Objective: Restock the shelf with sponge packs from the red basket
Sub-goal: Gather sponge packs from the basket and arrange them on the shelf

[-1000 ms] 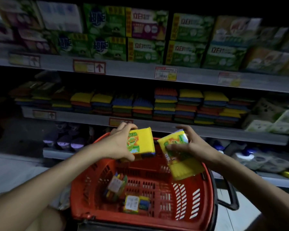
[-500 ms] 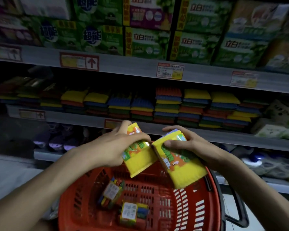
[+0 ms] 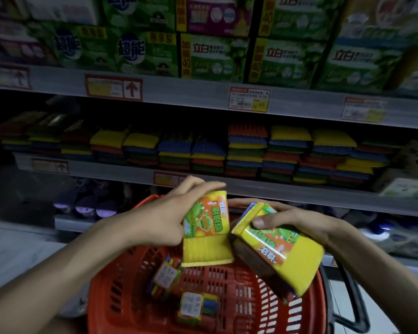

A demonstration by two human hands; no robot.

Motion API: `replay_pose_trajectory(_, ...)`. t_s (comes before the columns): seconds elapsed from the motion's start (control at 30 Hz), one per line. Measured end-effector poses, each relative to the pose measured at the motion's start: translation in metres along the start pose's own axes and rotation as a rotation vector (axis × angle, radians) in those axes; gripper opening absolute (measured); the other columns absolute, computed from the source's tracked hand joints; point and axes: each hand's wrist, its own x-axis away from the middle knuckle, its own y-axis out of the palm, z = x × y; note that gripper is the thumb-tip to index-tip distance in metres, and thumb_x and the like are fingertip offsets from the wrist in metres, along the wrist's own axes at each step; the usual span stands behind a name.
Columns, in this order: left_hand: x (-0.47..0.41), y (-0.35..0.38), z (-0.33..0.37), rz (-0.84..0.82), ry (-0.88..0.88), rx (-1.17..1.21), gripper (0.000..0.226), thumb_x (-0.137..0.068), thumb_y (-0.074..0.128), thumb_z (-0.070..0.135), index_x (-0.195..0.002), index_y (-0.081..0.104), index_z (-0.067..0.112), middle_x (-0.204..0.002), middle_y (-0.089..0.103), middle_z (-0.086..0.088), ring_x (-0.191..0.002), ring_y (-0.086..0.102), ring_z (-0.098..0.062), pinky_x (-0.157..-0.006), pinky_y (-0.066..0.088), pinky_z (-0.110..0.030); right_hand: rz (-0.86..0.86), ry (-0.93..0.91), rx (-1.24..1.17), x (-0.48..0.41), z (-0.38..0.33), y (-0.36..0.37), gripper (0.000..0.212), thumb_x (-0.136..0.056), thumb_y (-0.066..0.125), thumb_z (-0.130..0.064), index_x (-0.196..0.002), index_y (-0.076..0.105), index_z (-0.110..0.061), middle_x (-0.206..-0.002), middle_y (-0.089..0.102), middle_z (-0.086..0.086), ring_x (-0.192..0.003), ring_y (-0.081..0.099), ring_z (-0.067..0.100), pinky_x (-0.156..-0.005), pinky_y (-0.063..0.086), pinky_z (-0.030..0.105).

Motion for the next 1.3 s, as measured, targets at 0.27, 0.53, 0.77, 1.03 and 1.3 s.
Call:
replay_pose_trajectory(0.27,-0.001,-0.006,-0.008,0.246,-0.064,0.498,0.068,-0.090,0.074,0.005,-0.140,0.053,0.046,-0.139,0.056,0.009,-0.129,0.054,-0.001,-0.104,0.051,-0.031,0.028,-0.122,-0.136,0.001,0.008,0.000,0.073,-0.074,0.073,-0.037,-0.144,0.052,-0.041,-0.130,0.069,0.016,-0.106,0.071,0.035,-0.091,0.058,0.045)
replay_pose_trajectory(0.53,-0.010,0.009,0.013,0.497,-0.295,0.946,0.026,-0.087,0.078,0.035,-0.111,0.068,0.035,-0.105,0.078,-0.003,-0.085,0.076,-0.020,-0.069,0.059,-0.035,0.139,-0.153,-0.136,-0.019,0.002,0.016,0.073,-0.075,0.076,-0.043,-0.144,0.053,-0.031,-0.128,0.072,0.010,-0.110,0.072,0.029,-0.091,0.059,0.041)
replay_pose_trajectory(0.77,-0.004,0.002,0.021,0.518,-0.330,0.800,0.039,-0.080,0.084,0.037,-0.112,0.061,0.035,-0.097,0.077,0.001,-0.077,0.077,-0.015,-0.060,0.062,-0.033,0.328,-0.191,-0.154,-0.009,0.000,0.009,0.061,-0.078,0.078,-0.045,-0.133,0.061,-0.026,-0.114,0.075,0.014,-0.096,0.075,0.034,-0.080,0.062,0.041)
replay_pose_trajectory(1.03,-0.005,0.017,0.035,0.368,-0.403,0.618,0.035,-0.075,0.088,0.027,-0.101,0.066,0.032,-0.105,0.069,-0.011,-0.073,0.073,-0.019,-0.052,0.054,-0.026,0.798,-0.411,-0.417,-0.012,-0.002,0.011,0.060,-0.065,0.086,-0.036,-0.121,0.067,-0.025,-0.112,0.077,0.011,-0.099,0.075,0.029,-0.087,0.061,0.052)
replay_pose_trajectory(1.3,0.004,0.008,0.037,0.020,-0.450,0.527,0.035,-0.077,0.088,0.024,-0.105,0.067,0.026,-0.094,0.073,-0.006,-0.071,0.072,-0.014,-0.058,0.056,-0.026,0.771,-0.428,-0.361,-0.001,-0.005,0.023,0.058,-0.070,0.082,-0.037,-0.123,0.063,-0.023,-0.102,0.079,0.009,-0.085,0.077,0.026,-0.065,0.061,0.038)
